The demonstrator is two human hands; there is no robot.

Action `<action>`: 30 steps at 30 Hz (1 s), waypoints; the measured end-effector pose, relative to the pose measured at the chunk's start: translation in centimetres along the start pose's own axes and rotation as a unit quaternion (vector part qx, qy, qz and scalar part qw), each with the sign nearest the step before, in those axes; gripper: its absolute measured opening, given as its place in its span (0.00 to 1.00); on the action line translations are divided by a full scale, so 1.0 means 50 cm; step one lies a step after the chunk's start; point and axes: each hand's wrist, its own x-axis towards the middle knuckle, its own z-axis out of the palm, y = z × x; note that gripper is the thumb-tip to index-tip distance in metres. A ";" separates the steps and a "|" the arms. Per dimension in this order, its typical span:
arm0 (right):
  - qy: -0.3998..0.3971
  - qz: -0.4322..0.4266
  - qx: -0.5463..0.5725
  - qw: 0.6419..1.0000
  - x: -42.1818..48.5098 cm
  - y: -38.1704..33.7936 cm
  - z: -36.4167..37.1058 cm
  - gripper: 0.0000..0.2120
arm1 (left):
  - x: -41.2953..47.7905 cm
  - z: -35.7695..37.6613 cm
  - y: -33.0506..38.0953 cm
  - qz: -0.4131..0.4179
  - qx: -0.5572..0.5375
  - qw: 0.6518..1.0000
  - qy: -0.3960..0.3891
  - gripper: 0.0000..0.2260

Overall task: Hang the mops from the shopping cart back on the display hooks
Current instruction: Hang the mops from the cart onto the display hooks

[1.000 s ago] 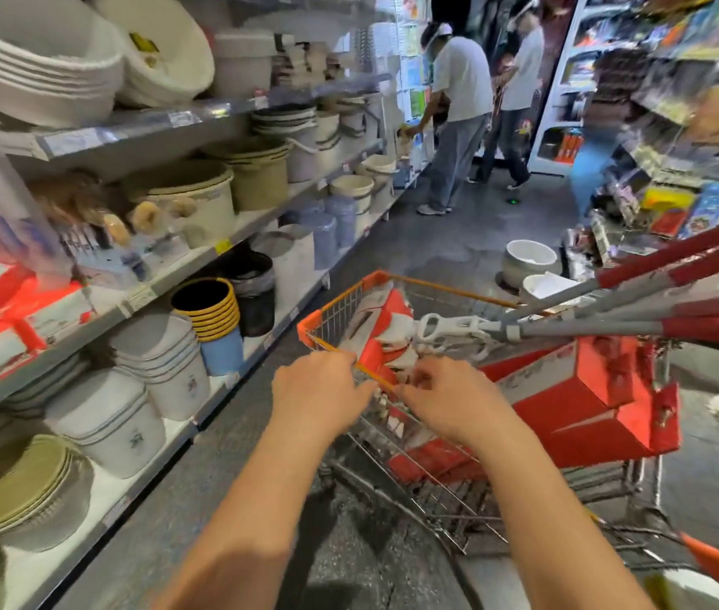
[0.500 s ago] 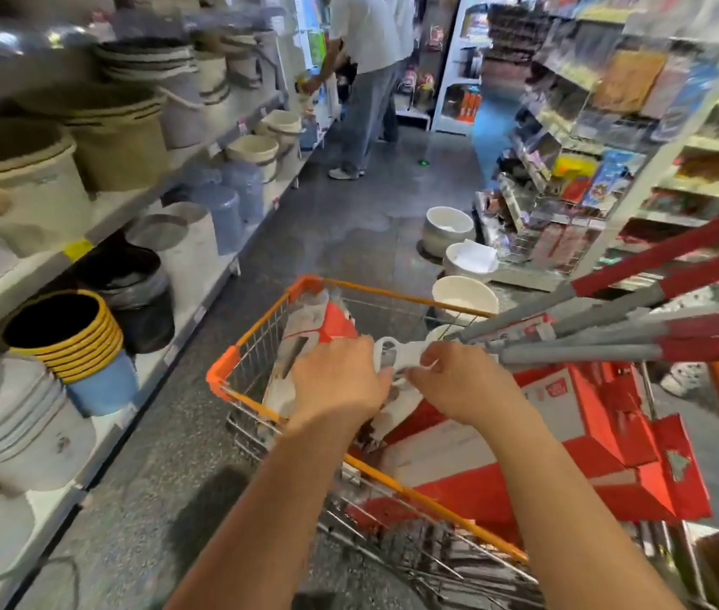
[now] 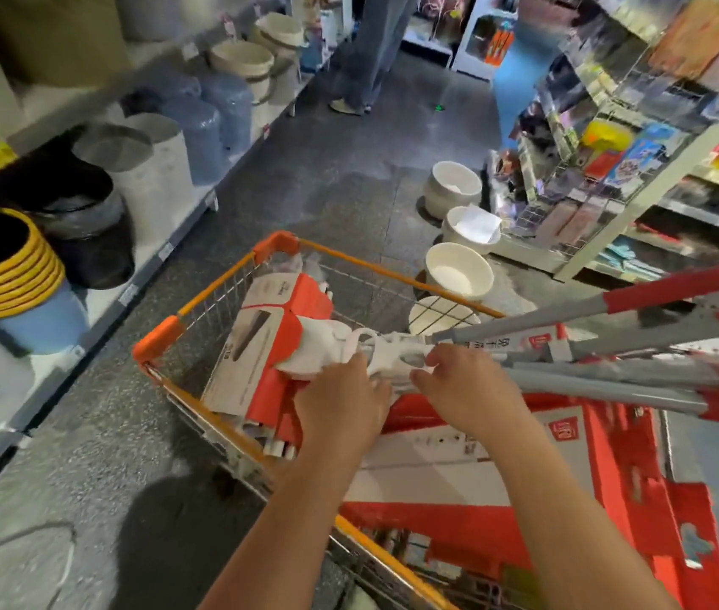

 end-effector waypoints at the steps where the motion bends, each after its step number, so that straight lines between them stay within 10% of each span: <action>1: 0.001 -0.012 -0.005 1.000 0.017 0.006 0.002 0.17 | 0.007 0.014 0.006 -0.020 -0.014 1.000 0.005 0.16; 15: -0.076 -0.101 -0.055 0.990 0.226 0.088 0.068 0.21 | 0.108 0.204 0.086 -0.239 -0.276 0.931 -0.020 0.29; 19: -0.085 -0.109 -0.030 0.990 0.249 0.098 0.082 0.18 | 0.146 0.283 0.080 -0.268 -0.474 0.836 0.065 0.37; 30: -0.073 -0.159 -0.076 0.982 0.234 0.092 0.094 0.16 | 0.122 0.215 0.154 -0.312 -0.724 0.600 0.132 0.08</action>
